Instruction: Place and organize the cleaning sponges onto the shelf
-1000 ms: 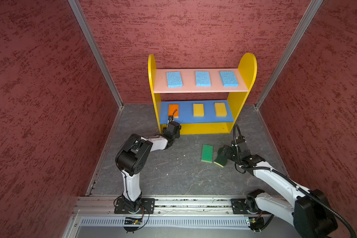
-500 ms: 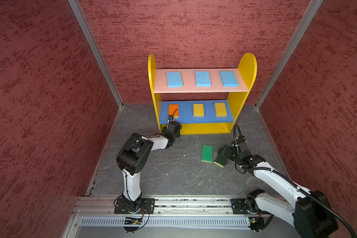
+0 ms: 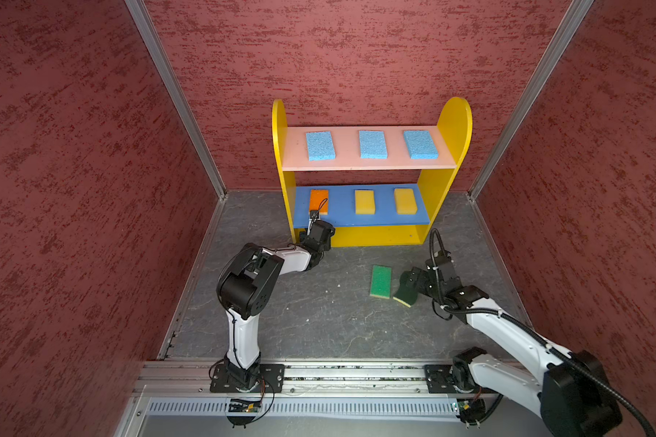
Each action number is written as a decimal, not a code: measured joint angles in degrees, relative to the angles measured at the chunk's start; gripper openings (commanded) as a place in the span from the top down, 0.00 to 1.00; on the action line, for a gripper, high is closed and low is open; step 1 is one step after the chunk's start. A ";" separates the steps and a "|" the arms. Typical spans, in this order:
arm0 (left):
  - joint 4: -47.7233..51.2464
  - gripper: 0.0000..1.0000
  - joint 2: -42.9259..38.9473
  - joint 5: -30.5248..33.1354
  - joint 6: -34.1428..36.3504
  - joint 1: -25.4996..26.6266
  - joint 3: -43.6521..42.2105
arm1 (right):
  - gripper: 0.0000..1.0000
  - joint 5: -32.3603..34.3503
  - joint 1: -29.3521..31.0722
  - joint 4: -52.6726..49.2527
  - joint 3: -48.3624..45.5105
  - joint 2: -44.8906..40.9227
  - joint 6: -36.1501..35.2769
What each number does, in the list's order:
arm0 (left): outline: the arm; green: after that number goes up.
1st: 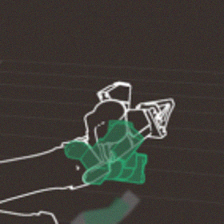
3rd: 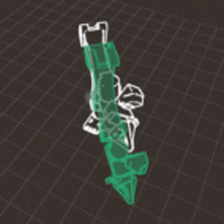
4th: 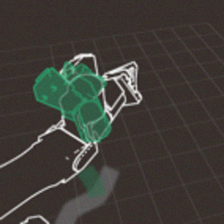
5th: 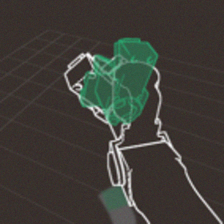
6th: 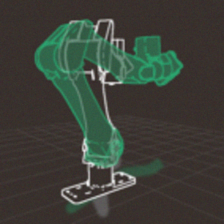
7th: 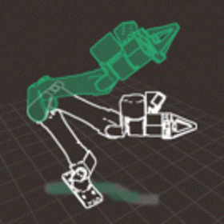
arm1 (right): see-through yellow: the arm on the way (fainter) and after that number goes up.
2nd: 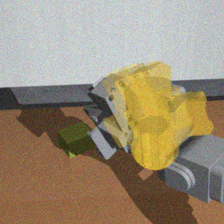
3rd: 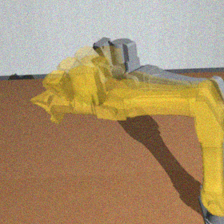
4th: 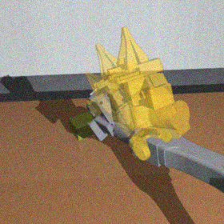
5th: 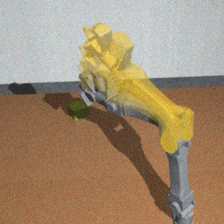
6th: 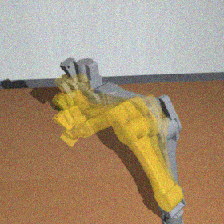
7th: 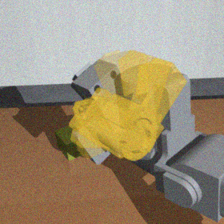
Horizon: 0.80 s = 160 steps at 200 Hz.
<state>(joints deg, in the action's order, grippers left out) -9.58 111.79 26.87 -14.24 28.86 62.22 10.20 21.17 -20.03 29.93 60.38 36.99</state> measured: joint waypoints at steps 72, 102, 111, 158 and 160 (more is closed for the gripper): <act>-0.42 0.24 0.04 1.53 0.00 0.68 -0.39 | 0.01 0.09 0.00 -0.46 0.00 -1.42 0.02; -0.90 0.24 -2.12 0.20 0.07 0.87 -2.91 | 0.01 0.09 0.00 -0.83 0.00 -1.46 0.02; -0.59 0.24 -3.02 -0.28 0.15 0.94 -3.69 | 0.01 0.09 0.00 -0.85 -0.02 -1.46 0.02; 3.17 0.23 -10.56 -3.06 1.84 1.79 -7.56 | 0.01 0.11 0.00 -1.16 0.00 -1.53 0.02; 3.28 0.23 -10.97 -3.17 1.95 1.81 -7.65 | 0.01 0.11 0.00 -1.18 0.00 -1.55 0.02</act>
<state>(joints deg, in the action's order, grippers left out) -6.31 100.82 23.70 -12.29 30.68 54.57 10.31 21.17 -21.21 29.93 58.83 37.01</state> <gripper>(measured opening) 0.772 0.989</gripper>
